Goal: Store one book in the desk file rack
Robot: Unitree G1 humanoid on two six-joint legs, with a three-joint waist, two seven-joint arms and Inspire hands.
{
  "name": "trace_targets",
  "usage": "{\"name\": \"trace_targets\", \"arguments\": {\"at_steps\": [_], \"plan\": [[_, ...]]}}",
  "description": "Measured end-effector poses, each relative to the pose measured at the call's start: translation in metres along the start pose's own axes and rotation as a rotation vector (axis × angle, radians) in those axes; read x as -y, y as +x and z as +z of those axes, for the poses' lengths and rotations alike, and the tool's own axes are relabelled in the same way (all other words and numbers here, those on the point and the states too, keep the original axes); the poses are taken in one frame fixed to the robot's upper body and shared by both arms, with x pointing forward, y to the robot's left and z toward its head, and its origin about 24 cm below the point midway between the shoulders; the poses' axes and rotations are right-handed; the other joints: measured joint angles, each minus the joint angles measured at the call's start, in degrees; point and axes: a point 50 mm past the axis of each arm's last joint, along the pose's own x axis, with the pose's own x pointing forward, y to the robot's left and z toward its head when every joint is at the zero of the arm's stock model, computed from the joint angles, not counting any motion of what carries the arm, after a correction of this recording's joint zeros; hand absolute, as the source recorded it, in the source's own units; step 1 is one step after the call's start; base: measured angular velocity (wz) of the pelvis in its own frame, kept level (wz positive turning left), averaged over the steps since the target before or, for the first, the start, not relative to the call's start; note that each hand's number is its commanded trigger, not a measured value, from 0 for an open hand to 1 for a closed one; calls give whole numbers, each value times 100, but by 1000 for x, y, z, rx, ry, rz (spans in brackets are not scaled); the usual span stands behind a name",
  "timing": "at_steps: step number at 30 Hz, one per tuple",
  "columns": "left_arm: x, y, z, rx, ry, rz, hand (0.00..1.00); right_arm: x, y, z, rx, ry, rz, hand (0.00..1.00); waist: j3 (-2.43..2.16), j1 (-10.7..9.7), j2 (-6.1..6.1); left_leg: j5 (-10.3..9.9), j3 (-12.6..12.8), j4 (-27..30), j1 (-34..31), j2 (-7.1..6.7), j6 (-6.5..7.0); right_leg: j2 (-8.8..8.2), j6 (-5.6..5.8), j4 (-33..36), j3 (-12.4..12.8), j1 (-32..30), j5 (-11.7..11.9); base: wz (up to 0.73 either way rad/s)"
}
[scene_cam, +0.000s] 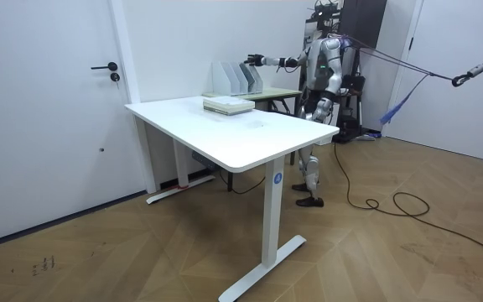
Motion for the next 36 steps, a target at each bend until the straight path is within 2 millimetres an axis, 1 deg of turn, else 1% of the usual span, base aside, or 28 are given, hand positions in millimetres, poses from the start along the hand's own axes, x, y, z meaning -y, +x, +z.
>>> {"name": "trace_targets", "arguments": {"at_steps": [6, 9, 11, 14, 16, 17, 20, 22, 24, 26, 27, 29, 30, 31, 32, 33, 34, 35, 36], "plan": [[0, 0, 0, 8, -17, 14, 0, -3, -1, 8, 1, 60, 4, 0, 2, -11, 2, 0, 28, 0, -1, 1, 0, -8, 0, 0, -28, 27, 0, 0], [0, 1, 2, 18, -14, 14, 0, -5, -2, 19, 41, 96, 9, 0, 2, -10, 4, 0, 37, 2, 1, 0, 0, -9, 2, -3, -25, 22, -1, 0], [0, 1, 3, 24, -12, 14, 0, -7, -5, 33, 95, 135, 20, 0, 4, -7, 8, 0, 52, 0, -8, 2, 0, -3, 2, -1, 5, 3, -2, -4], [-1, 0, 4, 24, -7, 17, 0, -9, -9, 47, 152, 176, 34, 0, 4, -8, 6, 0, 69, -8, -10, 5, 0, 0, 2, -1, 13, 0, -2, -1], [-1, 0, 4, 26, -6, 19, 0, -11, -15, 61, 199, 230, 57, 0, 9, -11, 0, 0, 77, -29, -8, 7, 0, 2, 2, -4, 17, -6, -2, 0], [-2, 0, 4, 27, -4, 20, 0, -12, -17, 67, 226, 248, 66, 0, 18, -14, -17, 0, 76, -32, -7, 7, 0, 3, 2, -6, 20, -7, -2, 0], [-3, 0, 6, 32, -1, 31, 0, -14, -23, 77, 270, 280, 78, 0, 39, -4, -65, 0, 86, -36, -14, 12, 0, 16, 2, -6, 48, -23, -2, 0], [-2, 1, 7, 33, 1, 33, 0, -14, -27, 82, 298, 295, 92, 0, 37, 6, -70, 0, 108, -36, -12, 12, 0, 18, 2, -7, 74, -33, -1, -5], [-3, 1, 6, 28, 8, 37, 0, -14, -35, 86, 346, 291, 112, 0, 36, 28, -68, 0, 127, -35, 7, 13, -1, 23, 2, -9, 104, -31, -1, -6], [-3, 2, 7, 28, 7, 39, 0, -12, -49, 90, 426, 280, 149, 0, 35, 22, -67, 0, 137, -42, 9, 16, -1, 29, 2, -7, 150, -26, -1, -5], [-3, 2, 7, 28, 7, 39, 0, -13, -53, 90, 441, 279, 167, 0, 35, 28, -64, 0, 151, -50, 16, 20, -1, 35, 1, -6, 181, -30, -1, -13], [-5, 1, 4, 20, 6, 50, 0, -18, -70, 88, 488, 257, 284, 0, 19, 19, -48, -1, 214, -71, 58, 37, -1, 49, -6, 0, 211, -25, 4, -13], [-6, 1, 2, 14, 2, 55, 0, -18, -74, 88, 498, 254, 316, 0, 18, 18, -48, 0, 225, -74, 65, 38, -1, 50, -6, 4, 214, -25, 4, -8], [-6, 1, 2, 12, 1, 64, 0, -20, -84, 85, 513, 249, 384, 0, 23, 18, -38, -1, 241, -79, 89, 44, -1, 53, -9, 14, 221, -20, 6, -9], [-6, 2, 2, 13, 1, 71, 0, -24, -92, 81, 516, 238, 456, 0, 24, 7, -22, -1, 276, -79, 109, 51, -2, 53, -15, 11, 227, -5, 14, -11], [-7, 1, -1, 5, -3, 76, 0, -26, -96, 78, 514, 229, 496, 0, 24, 1, -18, -1, 296, -83, 120, 68, -2, 57, -17, 3, 256, -1, 24, -11], [-7, 0, -1, 8, 0, 77, 0, -29, -102, 70, 488, 226, 583, 0, 26, 12, -9, -3, 338, -97, 132, 108, -5, 55, -17, -13, 307, 12, 39, -12], [-7, 0, -1, 15, 3, 78, 0, -32, -109, 62, 455, 225, 678, 0, 27, 13, -7, -4, 354, -96, 141, 114, -7, 49, -17, -11, 338, 11, 46, -10], [-8, 0, -1, 15, 3, 78, 0, -34, -112, 57, 436, 226, 729, 0, 27, 2, -6, -4, 352, -96, 141, 115, -7, 46, -17, -6, 339, 7, 49, -5]]}}
